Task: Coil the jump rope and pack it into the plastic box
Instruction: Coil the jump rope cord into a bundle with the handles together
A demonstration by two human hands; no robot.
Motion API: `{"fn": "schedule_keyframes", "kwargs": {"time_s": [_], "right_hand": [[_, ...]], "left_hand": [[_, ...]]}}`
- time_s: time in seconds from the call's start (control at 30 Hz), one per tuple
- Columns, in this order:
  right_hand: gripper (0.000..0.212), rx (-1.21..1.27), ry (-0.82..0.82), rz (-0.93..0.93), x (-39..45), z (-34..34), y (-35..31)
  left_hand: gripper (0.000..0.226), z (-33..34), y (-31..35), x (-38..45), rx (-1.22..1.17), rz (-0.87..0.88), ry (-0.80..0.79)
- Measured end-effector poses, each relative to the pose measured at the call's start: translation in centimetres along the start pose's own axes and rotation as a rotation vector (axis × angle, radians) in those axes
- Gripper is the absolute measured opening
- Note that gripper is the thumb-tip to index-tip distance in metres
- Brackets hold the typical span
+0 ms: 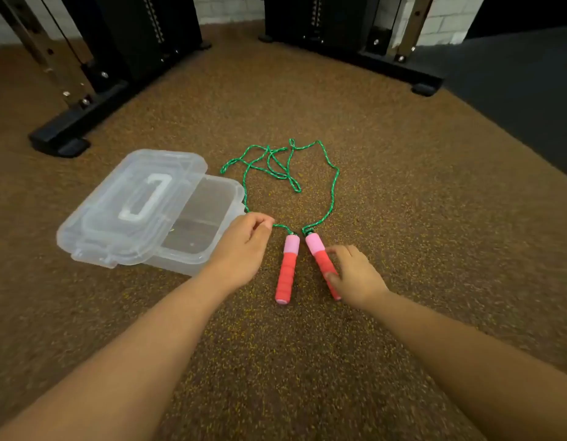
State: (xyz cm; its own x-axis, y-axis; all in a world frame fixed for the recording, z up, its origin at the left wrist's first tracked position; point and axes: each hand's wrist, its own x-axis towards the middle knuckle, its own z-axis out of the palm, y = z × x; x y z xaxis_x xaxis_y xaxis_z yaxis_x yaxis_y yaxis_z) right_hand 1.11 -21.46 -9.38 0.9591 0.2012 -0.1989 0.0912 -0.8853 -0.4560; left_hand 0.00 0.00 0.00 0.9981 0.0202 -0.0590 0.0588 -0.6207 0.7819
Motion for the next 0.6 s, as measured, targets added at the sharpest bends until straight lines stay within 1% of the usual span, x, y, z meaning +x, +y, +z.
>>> {"fn": "schedule_keyframes", "kwargs": {"time_s": [0.07, 0.33, 0.5, 0.6], "right_hand": [[0.054, 0.0, -0.011, 0.053, 0.4, 0.3, 0.0], [0.068, -0.029, -0.052, 0.154, 1.9, 2.9, -0.2], [0.063, -0.087, -0.064, 0.197, 2.0, 4.2, -0.1], [0.069, -0.008, -0.053, 0.268, 2.0, 4.0, 0.1]], "left_hand": [[0.03, 0.1, -0.1, 0.1, -0.001, -0.038, -0.02], [0.031, 0.9, -1.2, 0.4, -0.013, -0.092, -0.039], [0.032, 1.2, -1.5, 0.2, 0.002, -0.129, -0.066], [0.032, 1.2, -1.3, 0.2, -0.026, -0.13, -0.085]]}}
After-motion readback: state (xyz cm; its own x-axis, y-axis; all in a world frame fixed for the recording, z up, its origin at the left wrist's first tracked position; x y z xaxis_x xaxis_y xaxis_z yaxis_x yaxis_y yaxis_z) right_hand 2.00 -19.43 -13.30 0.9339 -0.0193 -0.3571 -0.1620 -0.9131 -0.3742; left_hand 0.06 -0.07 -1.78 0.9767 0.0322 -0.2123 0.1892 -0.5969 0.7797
